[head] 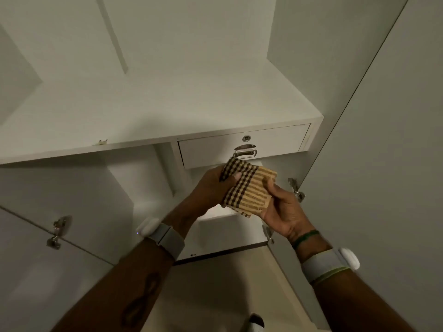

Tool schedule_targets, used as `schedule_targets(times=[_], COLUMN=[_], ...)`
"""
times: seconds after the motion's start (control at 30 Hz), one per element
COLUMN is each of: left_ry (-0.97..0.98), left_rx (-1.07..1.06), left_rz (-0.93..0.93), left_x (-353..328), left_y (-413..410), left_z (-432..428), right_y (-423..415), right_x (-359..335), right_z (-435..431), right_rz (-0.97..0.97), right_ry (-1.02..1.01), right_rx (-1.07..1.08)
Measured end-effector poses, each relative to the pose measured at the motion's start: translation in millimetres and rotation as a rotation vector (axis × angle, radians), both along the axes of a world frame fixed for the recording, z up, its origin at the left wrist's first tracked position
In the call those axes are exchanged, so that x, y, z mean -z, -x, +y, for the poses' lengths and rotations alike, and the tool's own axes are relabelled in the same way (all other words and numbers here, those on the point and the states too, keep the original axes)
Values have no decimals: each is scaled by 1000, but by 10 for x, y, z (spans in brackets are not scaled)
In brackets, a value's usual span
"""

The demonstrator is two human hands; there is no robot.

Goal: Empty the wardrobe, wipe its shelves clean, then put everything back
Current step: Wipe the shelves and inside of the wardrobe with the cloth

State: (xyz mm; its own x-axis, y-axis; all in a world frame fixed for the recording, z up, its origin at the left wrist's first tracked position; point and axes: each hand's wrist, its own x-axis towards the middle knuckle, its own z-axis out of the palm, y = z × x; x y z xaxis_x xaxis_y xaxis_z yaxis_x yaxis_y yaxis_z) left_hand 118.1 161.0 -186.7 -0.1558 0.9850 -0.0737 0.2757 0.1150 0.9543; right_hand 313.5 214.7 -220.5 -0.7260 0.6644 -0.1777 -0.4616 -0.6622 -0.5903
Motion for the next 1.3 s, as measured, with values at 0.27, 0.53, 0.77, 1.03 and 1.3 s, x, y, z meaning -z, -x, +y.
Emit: schedule_targets(times=[0.27,0.53,0.77,1.03,1.3], left_ry=[-96,-110,-216,-346,-407], left_rx=[-170,-268,-306,-367,-451], left_rz=[237,304,548,947,1278], left_x=[-756,-1522,-2695,-4228,-5484], left_y=[177,760,1565,2955,4012], left_z=[735,1313,1871,2516,3224], right_y=[431,883,1758,2997,4143], right_x=[-706,-1554,-2666,-4141,-5459], right_z=[785,1677,2297,2879,3501], right_rz=[-232,-198,-166,-115,-115], right_ry=[-128,-220,-307,-496,-572], right_rx=[218,285,357,450,626])
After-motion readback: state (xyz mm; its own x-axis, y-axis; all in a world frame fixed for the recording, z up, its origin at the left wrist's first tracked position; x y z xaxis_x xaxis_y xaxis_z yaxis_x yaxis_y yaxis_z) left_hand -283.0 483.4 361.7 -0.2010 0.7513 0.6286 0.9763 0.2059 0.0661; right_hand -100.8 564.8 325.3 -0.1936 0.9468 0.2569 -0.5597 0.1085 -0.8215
